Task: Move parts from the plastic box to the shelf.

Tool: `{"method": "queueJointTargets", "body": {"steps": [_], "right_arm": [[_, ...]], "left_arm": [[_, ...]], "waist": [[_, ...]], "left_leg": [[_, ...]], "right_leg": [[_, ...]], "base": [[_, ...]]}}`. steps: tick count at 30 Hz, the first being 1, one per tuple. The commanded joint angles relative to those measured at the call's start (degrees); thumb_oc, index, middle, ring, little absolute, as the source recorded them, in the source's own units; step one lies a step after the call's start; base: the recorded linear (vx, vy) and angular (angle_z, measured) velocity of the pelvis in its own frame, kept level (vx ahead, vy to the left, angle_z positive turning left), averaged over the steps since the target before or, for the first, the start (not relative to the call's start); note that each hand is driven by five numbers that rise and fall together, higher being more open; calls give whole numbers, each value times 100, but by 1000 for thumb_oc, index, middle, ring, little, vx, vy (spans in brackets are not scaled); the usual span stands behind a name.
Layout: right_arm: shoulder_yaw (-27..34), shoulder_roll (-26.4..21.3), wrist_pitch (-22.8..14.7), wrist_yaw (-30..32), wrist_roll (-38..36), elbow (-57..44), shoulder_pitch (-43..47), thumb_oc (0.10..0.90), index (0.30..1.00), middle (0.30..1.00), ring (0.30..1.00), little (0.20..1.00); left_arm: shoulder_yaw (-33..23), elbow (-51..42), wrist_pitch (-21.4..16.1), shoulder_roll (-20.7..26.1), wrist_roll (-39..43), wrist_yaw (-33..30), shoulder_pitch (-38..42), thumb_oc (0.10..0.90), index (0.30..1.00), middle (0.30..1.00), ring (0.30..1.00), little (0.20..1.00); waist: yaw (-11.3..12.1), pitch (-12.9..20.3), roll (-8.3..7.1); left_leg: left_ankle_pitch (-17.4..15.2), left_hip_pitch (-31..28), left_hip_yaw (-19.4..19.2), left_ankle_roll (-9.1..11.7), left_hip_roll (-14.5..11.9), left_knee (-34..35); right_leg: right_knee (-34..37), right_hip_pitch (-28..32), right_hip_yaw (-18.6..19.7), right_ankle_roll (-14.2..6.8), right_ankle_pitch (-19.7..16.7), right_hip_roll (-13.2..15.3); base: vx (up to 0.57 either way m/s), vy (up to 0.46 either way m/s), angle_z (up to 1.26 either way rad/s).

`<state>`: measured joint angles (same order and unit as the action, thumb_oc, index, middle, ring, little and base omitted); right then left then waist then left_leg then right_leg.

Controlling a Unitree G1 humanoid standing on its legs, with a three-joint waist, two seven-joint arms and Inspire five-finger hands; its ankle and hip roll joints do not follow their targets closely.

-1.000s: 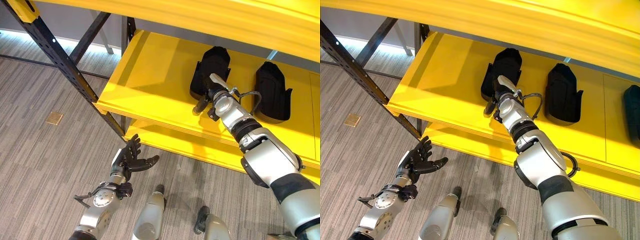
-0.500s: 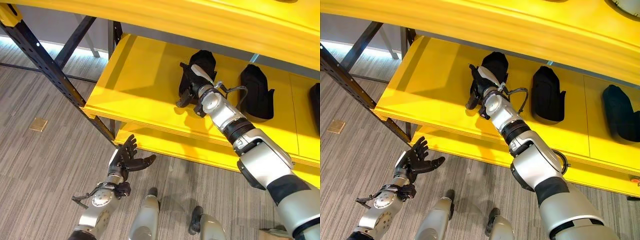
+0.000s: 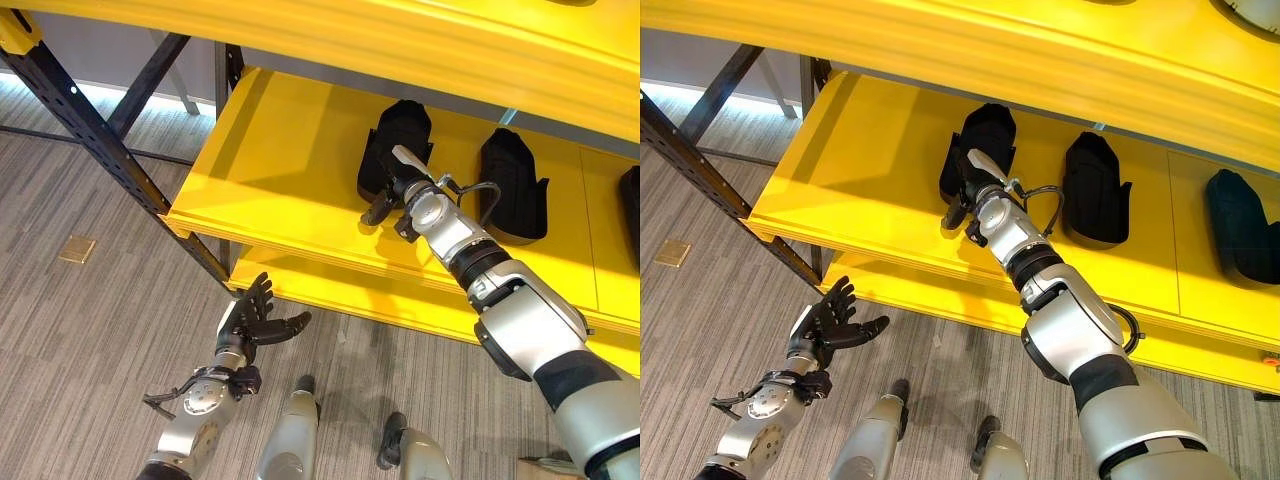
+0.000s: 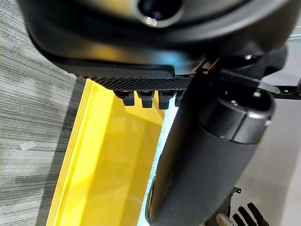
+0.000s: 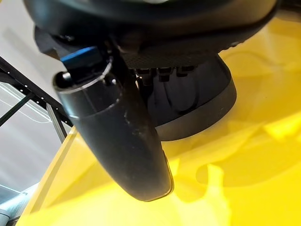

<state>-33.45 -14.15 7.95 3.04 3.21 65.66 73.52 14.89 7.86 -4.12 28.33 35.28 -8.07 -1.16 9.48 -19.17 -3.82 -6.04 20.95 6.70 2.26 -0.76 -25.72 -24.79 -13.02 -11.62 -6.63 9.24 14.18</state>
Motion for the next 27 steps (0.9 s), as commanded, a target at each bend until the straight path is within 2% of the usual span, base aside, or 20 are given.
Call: {"method": "queueJointTargets", "body": {"steps": [1, 5, 14, 22, 26, 27], "right_arm": [[56, -428, -394, 255, -163, -589, 300, 900, 1000, 1000, 1000, 1000], [98, -511, -411, 264, -232, -873, 255, 900, 1000, 1000, 1000, 1000], [333, -1067, -532, 374, -582, -2180, -42, 900, 1000, 1000, 1000, 1000], [815, -1686, -660, 523, -766, -3500, -661, 900, 1000, 1000, 1000, 1000], [1082, -1833, -714, 604, -859, -4270, -908, 900, 1000, 1000, 1000, 1000], [1126, -1702, -715, 703, -845, -4353, -873, 900, 1000, 1000, 1000, 1000]], "left_arm": [[-189, -420, -431, 207, -103, 90, 231, 900, 1000, 1000, 1000, 1000], [-223, -379, -425, 191, -103, 64, 231, 900, 1000, 1000, 1000, 1000], [-331, -352, -406, 117, -95, -12, 226, 900, 1000, 1000, 1000, 1000], [-427, -382, -368, 22, -111, -63, 131, 900, 1000, 1000, 1000, 1000], [-482, -413, -339, -6, -116, -88, 55, 900, 1000, 1000, 1000, 1000], [-456, -441, -335, -5, -116, -107, 48, 900, 1000, 1000, 1000, 1000]], "waist": [[-5, 315, -100], [-31, 329, -106], [-154, 352, -110], [-279, 333, -68], [-332, 330, -52], [-321, 327, -45]], "left_leg": [[-663, -148, 117, 42, -506, -249], [-663, -152, 97, 40, -513, -245], [-652, -163, 40, 50, -529, -206], [-643, -150, 4, 49, -552, -195], [-630, -129, -30, 52, -566, -187], [-630, -113, -35, 53, -568, -190]], "right_leg": [[454, 498, 334, -65, -79, 190], [468, 494, 354, -63, -89, 192], [465, 452, 389, -48, -74, 188], [448, 406, 418, -43, -39, 182], [434, 344, 442, -33, -12, 179], [434, 330, 442, -28, -9, 181]], "base": [[0, 0, 0], [0, 0, 0], [0, 0, 0], [0, -1, 0], [1, -12, -5], [8, -20, -6]]}}
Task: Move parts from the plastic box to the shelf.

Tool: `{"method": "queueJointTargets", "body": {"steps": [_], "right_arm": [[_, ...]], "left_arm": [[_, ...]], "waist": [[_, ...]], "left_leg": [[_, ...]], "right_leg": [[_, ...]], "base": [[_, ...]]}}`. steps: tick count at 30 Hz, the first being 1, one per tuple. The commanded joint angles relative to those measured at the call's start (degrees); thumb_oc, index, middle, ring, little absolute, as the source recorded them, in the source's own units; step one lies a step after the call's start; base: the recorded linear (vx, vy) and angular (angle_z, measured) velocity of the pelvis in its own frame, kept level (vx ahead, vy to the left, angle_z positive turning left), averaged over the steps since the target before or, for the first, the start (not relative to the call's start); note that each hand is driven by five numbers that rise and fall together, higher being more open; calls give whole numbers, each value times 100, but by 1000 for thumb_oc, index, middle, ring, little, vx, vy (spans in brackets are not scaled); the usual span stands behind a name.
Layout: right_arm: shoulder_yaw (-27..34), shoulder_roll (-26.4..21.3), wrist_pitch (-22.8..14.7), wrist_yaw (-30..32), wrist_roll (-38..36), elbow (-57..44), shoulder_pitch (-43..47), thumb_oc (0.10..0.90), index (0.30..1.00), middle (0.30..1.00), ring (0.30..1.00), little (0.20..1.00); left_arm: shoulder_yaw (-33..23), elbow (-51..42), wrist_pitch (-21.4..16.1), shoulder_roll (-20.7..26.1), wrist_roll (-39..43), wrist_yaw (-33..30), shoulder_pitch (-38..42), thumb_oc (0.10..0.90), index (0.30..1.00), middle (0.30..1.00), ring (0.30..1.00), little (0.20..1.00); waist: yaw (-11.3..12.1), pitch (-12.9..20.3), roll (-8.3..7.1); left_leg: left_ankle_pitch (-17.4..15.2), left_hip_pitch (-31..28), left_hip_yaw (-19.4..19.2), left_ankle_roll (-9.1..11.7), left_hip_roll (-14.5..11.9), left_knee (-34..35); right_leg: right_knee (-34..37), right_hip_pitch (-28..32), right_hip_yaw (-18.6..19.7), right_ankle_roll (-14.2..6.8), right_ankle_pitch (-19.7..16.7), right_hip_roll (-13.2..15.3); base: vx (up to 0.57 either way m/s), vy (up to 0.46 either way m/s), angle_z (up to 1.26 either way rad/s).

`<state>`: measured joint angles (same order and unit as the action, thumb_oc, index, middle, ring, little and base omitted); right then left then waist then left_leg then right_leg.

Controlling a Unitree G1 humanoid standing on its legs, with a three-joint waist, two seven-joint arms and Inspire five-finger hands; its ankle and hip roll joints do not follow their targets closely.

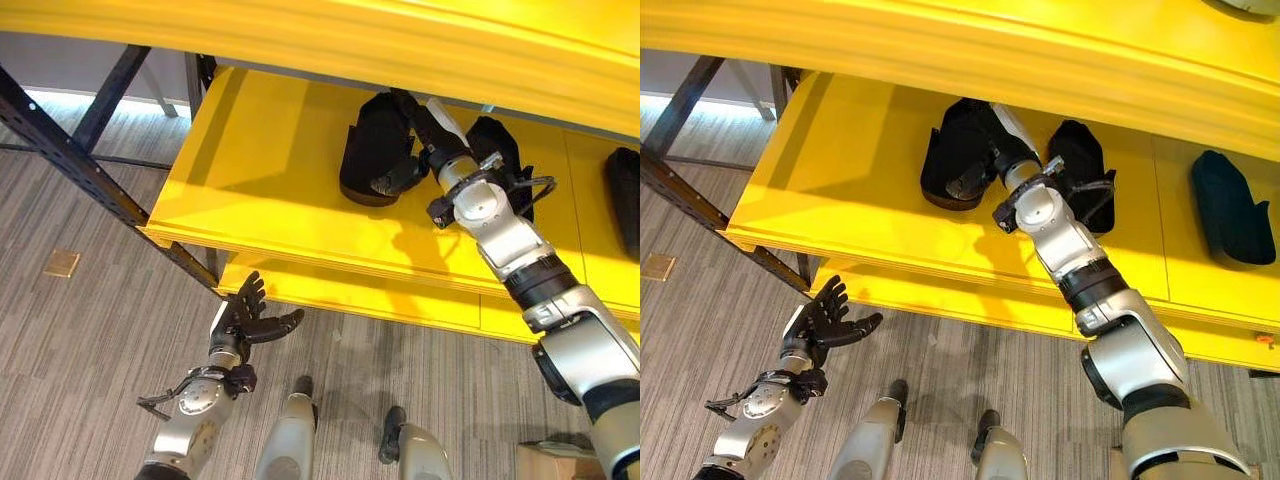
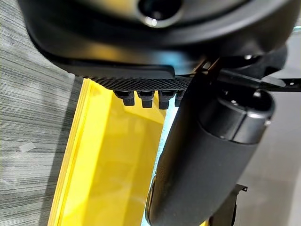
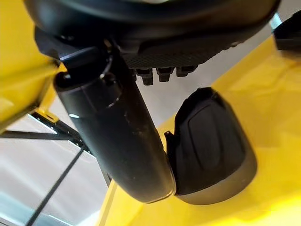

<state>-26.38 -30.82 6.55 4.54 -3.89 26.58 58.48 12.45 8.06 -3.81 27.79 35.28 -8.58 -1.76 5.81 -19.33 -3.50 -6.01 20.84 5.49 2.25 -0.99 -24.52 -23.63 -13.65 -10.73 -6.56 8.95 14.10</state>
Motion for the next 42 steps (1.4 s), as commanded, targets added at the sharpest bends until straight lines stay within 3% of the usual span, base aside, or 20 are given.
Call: {"method": "queueJointTargets", "body": {"steps": [1, 18, 42], "right_arm": [[416, -13, -606, 546, -128, -481, 617, 900, 1000, 1000, 1000, 1000], [896, -77, -938, 1159, -348, -1583, 505, 900, 1000, 1000, 1000, 1000], [708, 172, -874, 1694, 764, -584, 1184, 900, 1000, 1000, 1000, 1000]], "left_arm": [[-219, -480, -353, 54, -106, -49, 95, 900, 1000, 1000, 1000, 1000], [-202, -711, -380, 105, -49, -155, -147, 900, 1000, 1000, 1000, 1000], [-76, -803, -622, 120, -30, -259, 8, 900, 1000, 1000, 1000, 1000]], "waist": [[44, 343, -67], [-35, 224, 129], [84, 87, 352]], "left_leg": [[-631, -95, 83, 51, -542, -305], [-537, 105, 22, 40, -514, -276], [-462, 292, 92, 1, -400, -225]], "right_leg": [[314, 381, 358, -34, 28, 185], [202, 90, 427, -11, 84, 179], [167, -68, 420, -16, 62, 236]], "base": [[5, -17, -5], [-2, -1, -1], [0, 0, 0]]}}
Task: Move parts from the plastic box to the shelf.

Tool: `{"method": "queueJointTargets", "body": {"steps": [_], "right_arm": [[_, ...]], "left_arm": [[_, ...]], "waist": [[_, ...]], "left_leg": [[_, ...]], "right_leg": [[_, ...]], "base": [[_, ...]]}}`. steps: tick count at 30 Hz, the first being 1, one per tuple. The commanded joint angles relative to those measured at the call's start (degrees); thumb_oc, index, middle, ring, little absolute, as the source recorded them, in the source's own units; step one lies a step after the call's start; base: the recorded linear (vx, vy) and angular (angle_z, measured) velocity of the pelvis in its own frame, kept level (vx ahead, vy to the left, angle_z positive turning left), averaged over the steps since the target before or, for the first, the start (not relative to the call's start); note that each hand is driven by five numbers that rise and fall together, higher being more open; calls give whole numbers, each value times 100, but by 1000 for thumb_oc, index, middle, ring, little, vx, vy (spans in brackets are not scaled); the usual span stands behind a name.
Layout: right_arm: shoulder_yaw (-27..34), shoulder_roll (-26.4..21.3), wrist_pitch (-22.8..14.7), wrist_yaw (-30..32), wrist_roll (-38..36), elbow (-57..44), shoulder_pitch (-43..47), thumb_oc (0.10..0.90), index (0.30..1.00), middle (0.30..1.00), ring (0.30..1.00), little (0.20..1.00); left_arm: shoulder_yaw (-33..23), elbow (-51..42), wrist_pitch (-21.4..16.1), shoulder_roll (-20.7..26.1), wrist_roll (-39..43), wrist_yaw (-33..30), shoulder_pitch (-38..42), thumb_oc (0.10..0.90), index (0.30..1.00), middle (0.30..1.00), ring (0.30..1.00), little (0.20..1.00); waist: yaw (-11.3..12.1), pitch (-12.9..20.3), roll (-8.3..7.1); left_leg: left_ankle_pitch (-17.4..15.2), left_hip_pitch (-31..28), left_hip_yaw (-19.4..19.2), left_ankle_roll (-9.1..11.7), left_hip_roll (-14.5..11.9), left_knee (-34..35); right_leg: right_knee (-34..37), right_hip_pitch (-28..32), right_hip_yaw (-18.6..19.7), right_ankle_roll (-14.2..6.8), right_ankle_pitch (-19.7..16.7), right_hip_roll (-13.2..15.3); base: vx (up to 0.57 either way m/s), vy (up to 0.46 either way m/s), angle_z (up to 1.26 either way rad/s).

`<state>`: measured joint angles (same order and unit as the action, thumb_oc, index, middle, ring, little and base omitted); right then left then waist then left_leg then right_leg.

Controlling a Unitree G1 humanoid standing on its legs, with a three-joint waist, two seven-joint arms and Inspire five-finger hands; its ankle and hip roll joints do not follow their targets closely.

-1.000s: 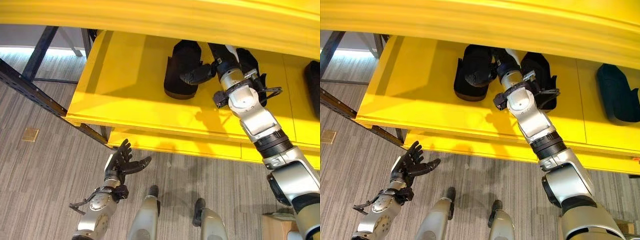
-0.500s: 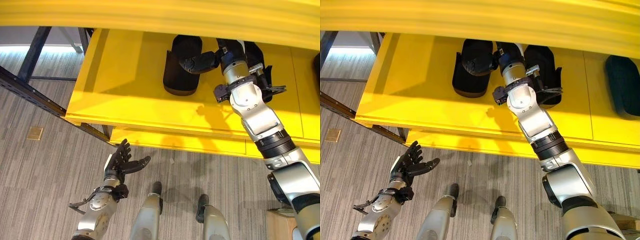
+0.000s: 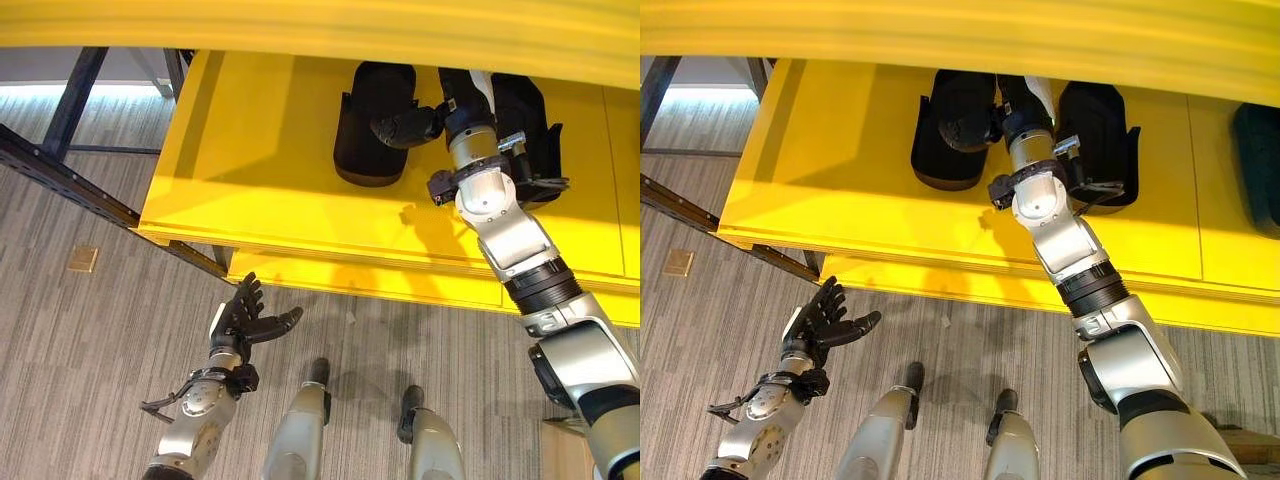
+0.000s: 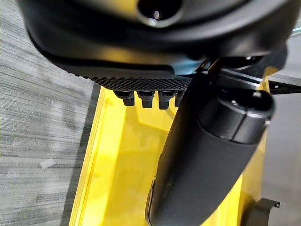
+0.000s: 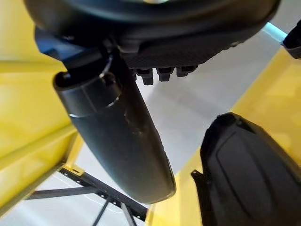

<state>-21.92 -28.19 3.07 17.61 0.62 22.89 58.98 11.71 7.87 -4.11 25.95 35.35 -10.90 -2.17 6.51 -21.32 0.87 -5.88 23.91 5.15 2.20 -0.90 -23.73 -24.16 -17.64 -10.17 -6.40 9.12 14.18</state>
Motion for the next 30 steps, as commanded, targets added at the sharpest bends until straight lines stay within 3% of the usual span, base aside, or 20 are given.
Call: {"method": "queueJointTargets", "body": {"steps": [1, 17, 30], "right_arm": [[238, -73, -516, 389, 341, -160, 1166, 900, 1000, 1000, 1000, 1000], [-93, -52, -403, 543, 763, 777, 1714, 900, 1000, 1000, 1000, 1000], [-246, -77, -361, 556, 975, 957, 1793, 900, 1000, 1000, 1000, 1000]], "left_arm": [[-3, -783, -597, 304, -42, -22, 59, 900, 1000, 1000, 1000, 1000], [-54, -832, -775, 291, 24, -67, 33, 900, 1000, 1000, 1000, 1000], [-106, -895, -839, 275, 35, -101, -25, 900, 1000, 1000, 1000, 1000]], "waist": [[17, 273, -79], [153, 9, 9], [204, -152, 68]], "left_leg": [[-476, -7, 122, 6, -405, -302], [-360, 186, 139, 0, -347, -263], [-354, 281, 110, -8, -315, -287]], "right_leg": [[219, 321, 366, -30, 46, 233], [209, 141, 379, -20, 1, 235], [203, 50, 387, -20, -8, 235]], "base": [[0, 0, 0], [-2, 1, 0], [1, 1, 1]]}}
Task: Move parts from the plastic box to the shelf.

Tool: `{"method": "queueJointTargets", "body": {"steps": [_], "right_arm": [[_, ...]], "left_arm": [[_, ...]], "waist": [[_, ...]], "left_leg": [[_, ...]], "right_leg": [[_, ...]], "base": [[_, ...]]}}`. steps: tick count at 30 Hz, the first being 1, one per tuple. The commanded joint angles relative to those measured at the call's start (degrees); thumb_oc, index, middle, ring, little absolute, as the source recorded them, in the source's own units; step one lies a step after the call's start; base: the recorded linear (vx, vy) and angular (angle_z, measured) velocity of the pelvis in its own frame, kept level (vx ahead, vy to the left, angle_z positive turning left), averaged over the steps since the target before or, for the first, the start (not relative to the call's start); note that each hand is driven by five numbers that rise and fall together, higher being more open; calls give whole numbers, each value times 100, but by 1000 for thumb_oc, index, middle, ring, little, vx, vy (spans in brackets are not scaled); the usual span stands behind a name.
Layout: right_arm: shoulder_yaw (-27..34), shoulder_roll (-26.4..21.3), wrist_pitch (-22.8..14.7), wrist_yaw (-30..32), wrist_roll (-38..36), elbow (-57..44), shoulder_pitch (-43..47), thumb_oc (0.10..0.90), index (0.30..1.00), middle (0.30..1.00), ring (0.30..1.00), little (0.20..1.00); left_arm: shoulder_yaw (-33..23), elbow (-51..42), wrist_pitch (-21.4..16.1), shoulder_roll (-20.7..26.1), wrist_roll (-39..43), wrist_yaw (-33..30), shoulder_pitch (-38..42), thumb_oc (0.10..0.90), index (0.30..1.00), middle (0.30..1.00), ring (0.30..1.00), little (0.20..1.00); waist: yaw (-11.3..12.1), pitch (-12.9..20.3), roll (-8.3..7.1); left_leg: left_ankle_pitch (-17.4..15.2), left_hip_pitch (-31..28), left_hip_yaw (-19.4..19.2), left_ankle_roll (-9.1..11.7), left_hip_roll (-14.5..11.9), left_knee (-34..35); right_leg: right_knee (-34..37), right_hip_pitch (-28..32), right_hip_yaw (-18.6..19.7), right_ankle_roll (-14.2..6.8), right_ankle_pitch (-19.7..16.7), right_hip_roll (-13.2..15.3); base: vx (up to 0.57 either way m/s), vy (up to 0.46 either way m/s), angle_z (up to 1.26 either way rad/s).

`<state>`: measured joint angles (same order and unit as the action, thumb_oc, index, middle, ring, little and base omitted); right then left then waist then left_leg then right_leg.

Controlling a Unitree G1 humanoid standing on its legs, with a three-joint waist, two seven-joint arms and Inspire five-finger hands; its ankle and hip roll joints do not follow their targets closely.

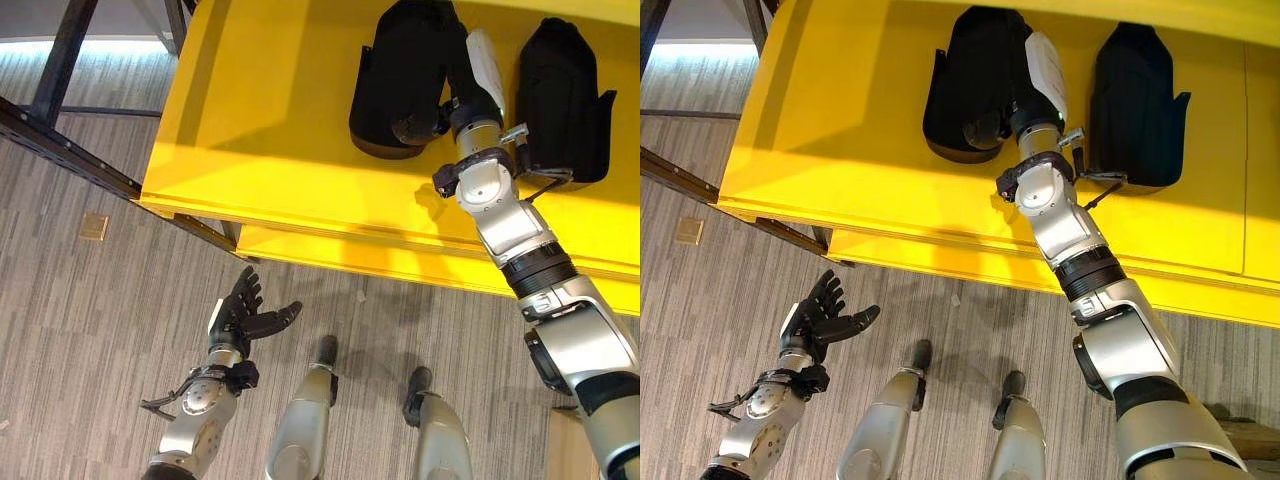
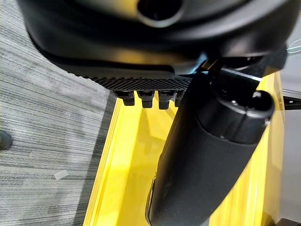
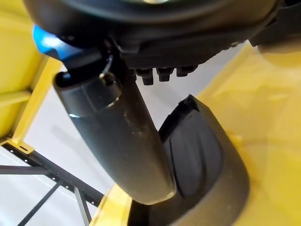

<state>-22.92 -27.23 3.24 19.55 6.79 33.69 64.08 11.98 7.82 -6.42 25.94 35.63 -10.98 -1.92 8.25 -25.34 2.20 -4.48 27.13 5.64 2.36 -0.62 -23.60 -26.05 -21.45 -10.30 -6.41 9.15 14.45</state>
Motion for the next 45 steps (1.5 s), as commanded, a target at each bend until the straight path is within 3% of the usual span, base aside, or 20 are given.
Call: {"method": "queueJointTargets", "body": {"steps": [1, 18, 45], "right_arm": [[-162, -193, -366, 351, 373, -116, 1285, 900, 1000, 1000, 1000, 1000], [-350, -233, -304, 352, 637, 34, 1320, 900, 1000, 1000, 1000, 1000], [-502, -283, -262, 170, 937, -284, 1191, 900, 1000, 1000, 1000, 1000]], "left_arm": [[-143, -897, -608, 275, 0, -95, -51, 900, 1000, 1000, 1000, 1000], [-236, -963, -663, 240, -33, -190, -91, 900, 1000, 1000, 1000, 1000], [-451, -1057, -697, 181, -123, -309, -134, 900, 1000, 1000, 1000, 1000]], "waist": [[31, 239, -61], [13, 73, -76], [-109, -157, -242]], "left_leg": [[-492, -34, 66, -24, -344, -301], [-453, 67, 22, -24, -353, -267], [-385, 102, -18, 34, -452, -197]], "right_leg": [[389, 425, 401, -19, -13, 208], [335, 241, 470, 1, -3, 171], [174, 74, 522, 54, 47, 80]], "base": [[0, 0, 0], [0, 0, 0], [-1, -1, 0]]}}
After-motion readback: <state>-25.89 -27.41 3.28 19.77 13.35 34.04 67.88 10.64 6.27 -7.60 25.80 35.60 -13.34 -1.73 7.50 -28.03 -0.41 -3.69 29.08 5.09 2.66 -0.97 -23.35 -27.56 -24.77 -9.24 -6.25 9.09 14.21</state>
